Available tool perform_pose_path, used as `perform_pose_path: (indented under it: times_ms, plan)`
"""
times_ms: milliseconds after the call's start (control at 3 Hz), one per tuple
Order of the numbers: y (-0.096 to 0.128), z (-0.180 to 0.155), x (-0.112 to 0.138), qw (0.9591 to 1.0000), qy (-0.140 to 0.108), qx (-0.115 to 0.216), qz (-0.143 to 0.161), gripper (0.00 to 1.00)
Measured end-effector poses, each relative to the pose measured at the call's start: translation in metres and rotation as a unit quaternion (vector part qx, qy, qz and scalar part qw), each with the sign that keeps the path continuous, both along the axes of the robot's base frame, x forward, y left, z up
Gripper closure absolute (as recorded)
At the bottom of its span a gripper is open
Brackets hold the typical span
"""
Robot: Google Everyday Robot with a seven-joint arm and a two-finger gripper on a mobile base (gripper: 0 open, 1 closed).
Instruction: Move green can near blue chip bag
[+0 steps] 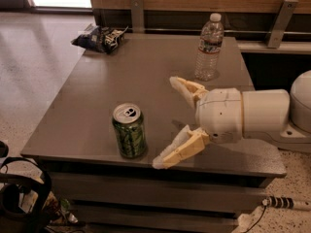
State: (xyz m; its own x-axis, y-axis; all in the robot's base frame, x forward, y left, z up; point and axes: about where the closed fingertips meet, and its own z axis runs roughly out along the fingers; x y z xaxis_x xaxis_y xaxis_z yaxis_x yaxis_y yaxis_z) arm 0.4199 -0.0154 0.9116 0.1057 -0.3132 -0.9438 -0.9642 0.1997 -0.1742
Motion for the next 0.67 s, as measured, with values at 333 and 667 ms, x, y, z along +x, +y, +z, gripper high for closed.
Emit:
perform_pose_path:
  times_ms: [333,667]
  plan:
    - [0.01,-0.013,0.004,0.9999,-0.006,0.006,0.007,0.0]
    - [0.02,-0.03,0.006,0.9999,0.002,0.003,0.011,0.0]
